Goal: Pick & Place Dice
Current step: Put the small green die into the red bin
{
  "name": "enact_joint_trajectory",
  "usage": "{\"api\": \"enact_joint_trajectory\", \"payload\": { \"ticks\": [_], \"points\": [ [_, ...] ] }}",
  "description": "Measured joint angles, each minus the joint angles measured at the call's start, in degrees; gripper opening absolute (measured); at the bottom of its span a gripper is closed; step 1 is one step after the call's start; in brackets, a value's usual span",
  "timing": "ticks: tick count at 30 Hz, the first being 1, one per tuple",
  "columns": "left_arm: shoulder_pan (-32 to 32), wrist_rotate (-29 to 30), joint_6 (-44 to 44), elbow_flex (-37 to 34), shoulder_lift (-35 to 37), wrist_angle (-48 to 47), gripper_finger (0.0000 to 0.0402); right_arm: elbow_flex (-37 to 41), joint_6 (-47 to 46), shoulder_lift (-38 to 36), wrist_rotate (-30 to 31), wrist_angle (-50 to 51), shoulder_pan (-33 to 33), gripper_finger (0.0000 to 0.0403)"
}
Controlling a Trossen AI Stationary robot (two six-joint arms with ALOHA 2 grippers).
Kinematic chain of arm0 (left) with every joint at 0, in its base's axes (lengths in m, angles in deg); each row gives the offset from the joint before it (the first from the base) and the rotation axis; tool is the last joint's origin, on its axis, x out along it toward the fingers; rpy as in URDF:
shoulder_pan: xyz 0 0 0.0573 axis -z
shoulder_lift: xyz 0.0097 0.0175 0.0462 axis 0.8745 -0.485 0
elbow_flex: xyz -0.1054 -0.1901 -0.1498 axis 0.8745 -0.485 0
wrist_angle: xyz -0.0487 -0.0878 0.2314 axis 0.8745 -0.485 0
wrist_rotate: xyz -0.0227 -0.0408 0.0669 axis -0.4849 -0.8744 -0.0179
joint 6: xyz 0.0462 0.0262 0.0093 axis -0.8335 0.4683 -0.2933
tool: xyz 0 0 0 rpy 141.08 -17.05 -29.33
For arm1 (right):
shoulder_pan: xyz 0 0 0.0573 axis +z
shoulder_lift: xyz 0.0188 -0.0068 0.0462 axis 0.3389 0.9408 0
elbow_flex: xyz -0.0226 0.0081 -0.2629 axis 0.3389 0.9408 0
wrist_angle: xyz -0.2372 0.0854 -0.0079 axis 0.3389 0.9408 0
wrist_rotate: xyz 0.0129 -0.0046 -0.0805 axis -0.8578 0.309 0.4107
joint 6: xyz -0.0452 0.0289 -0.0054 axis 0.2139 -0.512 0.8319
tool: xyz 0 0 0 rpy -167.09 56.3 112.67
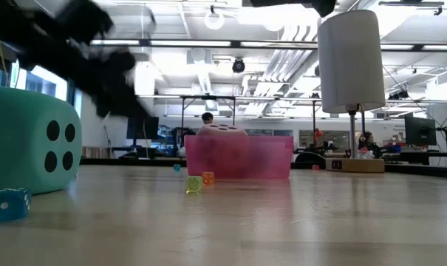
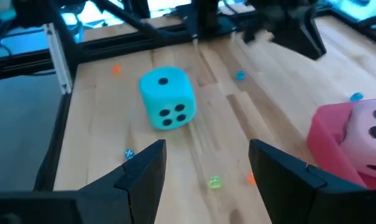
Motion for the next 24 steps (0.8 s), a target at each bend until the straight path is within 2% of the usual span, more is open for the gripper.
{"api": "enact_joint_trajectory", "payload": {
  "ticks": [5, 10, 13, 16, 20, 24],
  "points": [
    [3.04, -1.84, 1.54, 0.61, 6.24, 7.79, 0.0045, 0.0, 0.37, 1.12, 3.31, -0.31, 2.51, 0.0222],
    [0.24, -7.79, 3.86, 0.57, 2.9, 15.38, 0.0045, -0.05, 3.56, 4.2, 9.29, -2.92, 3.67, 0.0222],
    [-2.5, -10.71, 7.21, 2.83, -2.87, 20.86, 0.0045, 0.02, 6.21, 6.11, 8.1, -5.06, 3.36, 0.0222],
    [-4.81, -13.49, 10.46, 7.57, -11.75, 20.42, 0.0045, 0.02, 10.81, 6.99, 6.06, -8.05, 2.78, 0.0222],
    [-7.3, -15.49, 6.69, 15.74, -21.02, 21.02, 0.0045, 0.02, 15.31, 7.43, 1.36, -10.09, 2.71, 0.0222],
    [-11.16, -17.79, 5.73, 22.54, -27.97, 20.94, 0.0045, 0.02, 13.14, 7.43, -1.85, -9.89, 3.87, 0.0222]
  ]
}}
